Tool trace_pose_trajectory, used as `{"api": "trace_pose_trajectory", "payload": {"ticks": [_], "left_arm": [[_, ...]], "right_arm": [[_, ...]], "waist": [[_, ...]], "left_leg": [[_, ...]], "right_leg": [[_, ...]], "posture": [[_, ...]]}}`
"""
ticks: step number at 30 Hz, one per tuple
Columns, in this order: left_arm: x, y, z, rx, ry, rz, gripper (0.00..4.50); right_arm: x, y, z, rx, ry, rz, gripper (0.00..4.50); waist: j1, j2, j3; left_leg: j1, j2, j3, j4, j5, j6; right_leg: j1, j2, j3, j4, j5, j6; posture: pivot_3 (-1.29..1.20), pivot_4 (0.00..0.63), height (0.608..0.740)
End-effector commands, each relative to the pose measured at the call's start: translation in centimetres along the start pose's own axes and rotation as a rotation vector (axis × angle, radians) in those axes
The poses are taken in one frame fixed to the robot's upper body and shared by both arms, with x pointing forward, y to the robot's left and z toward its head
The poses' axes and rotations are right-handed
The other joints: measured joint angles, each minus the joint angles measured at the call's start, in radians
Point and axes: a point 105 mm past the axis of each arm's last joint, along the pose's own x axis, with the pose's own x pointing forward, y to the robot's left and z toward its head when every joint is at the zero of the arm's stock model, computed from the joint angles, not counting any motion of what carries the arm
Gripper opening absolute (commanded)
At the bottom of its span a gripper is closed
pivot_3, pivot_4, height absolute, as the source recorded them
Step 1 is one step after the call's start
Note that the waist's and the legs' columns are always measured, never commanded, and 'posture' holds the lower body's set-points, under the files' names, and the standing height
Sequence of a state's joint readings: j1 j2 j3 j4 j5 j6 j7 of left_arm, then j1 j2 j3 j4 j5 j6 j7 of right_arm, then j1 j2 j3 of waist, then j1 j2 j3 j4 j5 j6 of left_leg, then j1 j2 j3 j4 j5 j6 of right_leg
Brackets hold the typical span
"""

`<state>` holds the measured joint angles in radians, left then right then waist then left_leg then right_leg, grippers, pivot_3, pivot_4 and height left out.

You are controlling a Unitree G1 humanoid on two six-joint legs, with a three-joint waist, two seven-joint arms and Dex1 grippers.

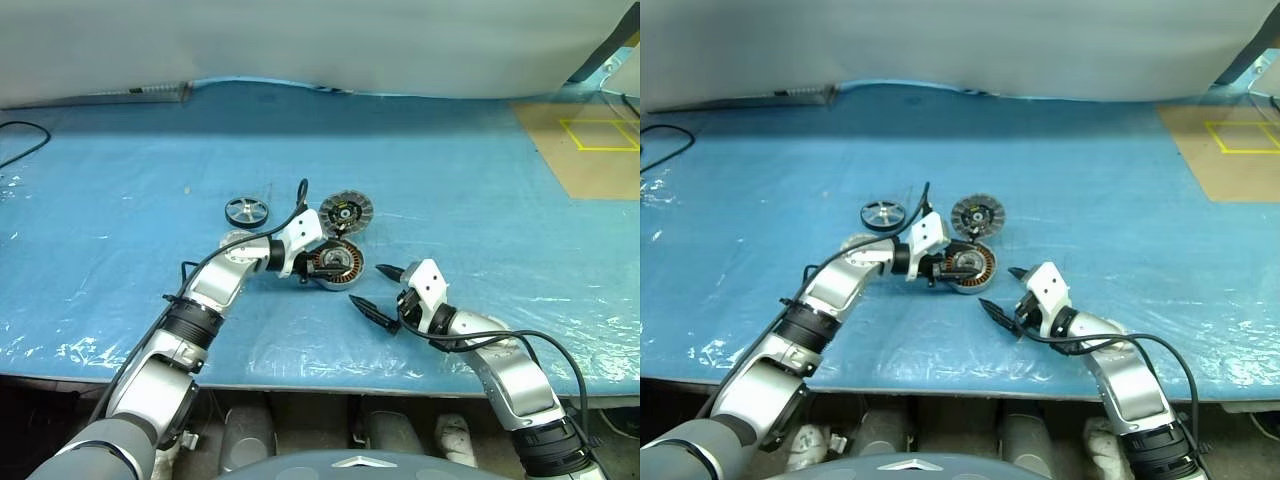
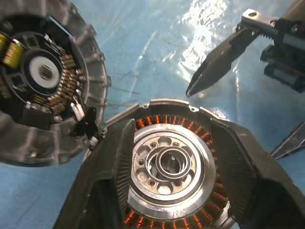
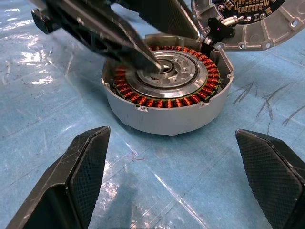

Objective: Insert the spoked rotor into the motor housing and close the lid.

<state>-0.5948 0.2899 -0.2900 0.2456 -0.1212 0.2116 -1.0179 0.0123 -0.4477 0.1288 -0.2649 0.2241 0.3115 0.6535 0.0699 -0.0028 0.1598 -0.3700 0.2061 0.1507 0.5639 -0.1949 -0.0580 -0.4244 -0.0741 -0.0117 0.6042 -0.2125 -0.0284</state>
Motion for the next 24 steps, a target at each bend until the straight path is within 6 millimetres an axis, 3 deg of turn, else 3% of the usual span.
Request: {"api": "trace_pose_trajectory", "payload": {"ticks": [1,3,9,11,15,18,23,24], "left_arm": [[-1.6,0.2,2.3,0.023,-0.086,0.049,2.70],[-2.5,0.1,2.5,0.005,-0.105,0.083,2.70],[-4.5,-0.8,0.2,-0.059,-0.126,0.195,0.72],[-5.1,-0.8,-0.2,-0.072,-0.161,0.260,0.02],[-5.7,-0.8,-0.9,-0.094,-0.222,0.380,0.02],[-6.3,-0.8,-1.8,-0.099,-0.247,0.480,0.00],[-6.6,-2.4,-3.5,-0.103,-0.231,0.481,0.00],[-6.7,-2.5,-3.8,-0.109,-0.224,0.484,0.00]], "right_arm": [[-0.5,-0.6,2.0,-0.026,-0.055,-0.014,4.47],[-0.5,-1.0,2.2,-0.028,-0.045,-0.030,4.47],[0.0,-1.7,3.2,-0.059,0.063,-0.026,4.47],[0.2,-1.9,4.5,-0.059,0.038,-0.011,4.47],[0.8,-1.6,6.1,-0.053,0.031,0.029,4.47],[1.6,-0.4,7.3,-0.048,0.004,0.081,3.83],[3.0,1.0,6.8,-0.043,0.074,0.124,2.16],[3.2,1.2,6.7,-0.039,0.088,0.129,2.16]], "waist": [[-0.001,0.000,0.000],[-0.002,0.000,0.000],[-0.002,0.000,0.000],[-0.001,0.000,0.000],[0.000,0.000,0.000],[-0.001,0.000,0.000],[-0.003,0.000,0.000],[-0.002,0.000,0.000]], "left_leg": [[0.000,0.000,0.000,0.000,0.000,0.000],[0.000,0.000,0.000,0.000,0.000,0.000],[0.001,0.000,0.000,0.000,0.000,0.000],[0.001,0.000,0.000,0.000,0.000,0.000],[0.000,0.000,0.000,0.000,0.000,0.000],[0.000,0.000,0.000,0.000,0.000,0.000],[0.001,0.001,0.000,-0.001,0.000,0.000],[0.001,0.001,0.000,-0.001,0.000,0.000]], "right_leg": [[0.000,0.000,0.000,0.000,0.000,0.000],[0.000,0.000,0.000,0.000,0.000,0.000],[0.000,0.000,0.000,0.000,0.000,0.000],[0.000,0.000,0.000,0.000,0.000,0.000],[0.000,0.000,0.000,0.000,0.000,0.000],[0.000,0.000,0.000,0.000,0.000,0.000],[0.000,0.001,0.000,0.000,0.000,0.000],[0.000,0.001,0.000,0.000,0.000,0.000]], "posture": [[0.00,0.150,0.740],[0.00,0.150,0.740],[0.00,0.150,0.740],[0.00,0.150,0.740],[0.00,0.150,0.740],[0.00,0.150,0.740],[0.00,0.150,0.740],[0.00,0.150,0.740]]}}
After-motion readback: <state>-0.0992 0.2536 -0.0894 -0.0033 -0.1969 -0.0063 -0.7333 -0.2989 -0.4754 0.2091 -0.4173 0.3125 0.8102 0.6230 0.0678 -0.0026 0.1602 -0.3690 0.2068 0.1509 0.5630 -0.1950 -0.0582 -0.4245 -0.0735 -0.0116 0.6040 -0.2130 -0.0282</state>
